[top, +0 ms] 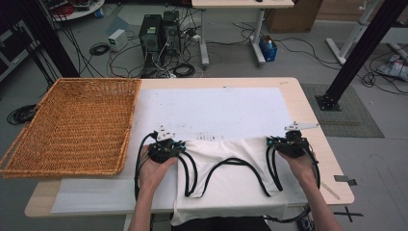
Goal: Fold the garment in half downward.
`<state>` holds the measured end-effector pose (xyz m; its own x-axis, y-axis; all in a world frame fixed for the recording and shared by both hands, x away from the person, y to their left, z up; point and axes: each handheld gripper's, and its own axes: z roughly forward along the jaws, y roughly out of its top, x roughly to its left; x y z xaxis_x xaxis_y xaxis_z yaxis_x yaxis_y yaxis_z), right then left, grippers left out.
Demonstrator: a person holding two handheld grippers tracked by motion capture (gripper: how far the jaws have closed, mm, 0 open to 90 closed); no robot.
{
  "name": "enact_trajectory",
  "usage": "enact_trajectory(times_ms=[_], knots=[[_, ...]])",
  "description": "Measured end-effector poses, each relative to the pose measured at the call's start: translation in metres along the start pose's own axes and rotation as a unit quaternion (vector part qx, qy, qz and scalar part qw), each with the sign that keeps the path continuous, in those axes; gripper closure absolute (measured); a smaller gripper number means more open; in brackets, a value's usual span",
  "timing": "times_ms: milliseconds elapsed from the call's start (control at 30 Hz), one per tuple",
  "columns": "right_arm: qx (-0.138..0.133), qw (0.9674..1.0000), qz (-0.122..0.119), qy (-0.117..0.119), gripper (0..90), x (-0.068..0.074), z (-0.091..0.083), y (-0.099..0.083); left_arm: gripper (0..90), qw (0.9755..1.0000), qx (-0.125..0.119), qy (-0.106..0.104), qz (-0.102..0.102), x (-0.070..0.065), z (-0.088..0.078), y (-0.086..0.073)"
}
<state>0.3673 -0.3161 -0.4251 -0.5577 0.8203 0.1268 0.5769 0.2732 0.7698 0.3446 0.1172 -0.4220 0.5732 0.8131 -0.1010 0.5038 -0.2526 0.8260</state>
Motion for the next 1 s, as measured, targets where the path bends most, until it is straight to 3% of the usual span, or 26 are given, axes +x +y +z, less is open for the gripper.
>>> enact_trajectory(times_ms=[233, 367, 500, 667, 1000], knots=[[-0.041, 0.9991, 0.008, 0.013, 84.1, -0.009, -0.004, 0.037, 84.1, 0.9988, -0.038, 0.009, -0.031, 0.022, 0.0, 0.036], [-0.035, 0.9992, 0.012, 0.014, 83.9, -0.022, 0.01, 0.058, 84.1, 0.9965, -0.052, 0.004, -0.066, 0.043, 0.01, 0.051], [-0.027, 0.9991, 0.028, 0.014, 83.7, -0.039, 0.031, 0.073, 84.0, 0.9946, -0.05, 0.006, -0.091, 0.062, 0.027, 0.061], [-0.011, 0.9997, 0.019, 0.002, 83.5, -0.053, 0.054, 0.091, 84.0, 0.9944, -0.044, 0.023, -0.093, 0.077, 0.051, 0.072], [-0.022, 0.9994, 0.027, -0.006, 82.3, -0.077, 0.08, 0.122, 83.9, 0.992, -0.064, 0.026, -0.106, 0.101, 0.067, 0.108]])
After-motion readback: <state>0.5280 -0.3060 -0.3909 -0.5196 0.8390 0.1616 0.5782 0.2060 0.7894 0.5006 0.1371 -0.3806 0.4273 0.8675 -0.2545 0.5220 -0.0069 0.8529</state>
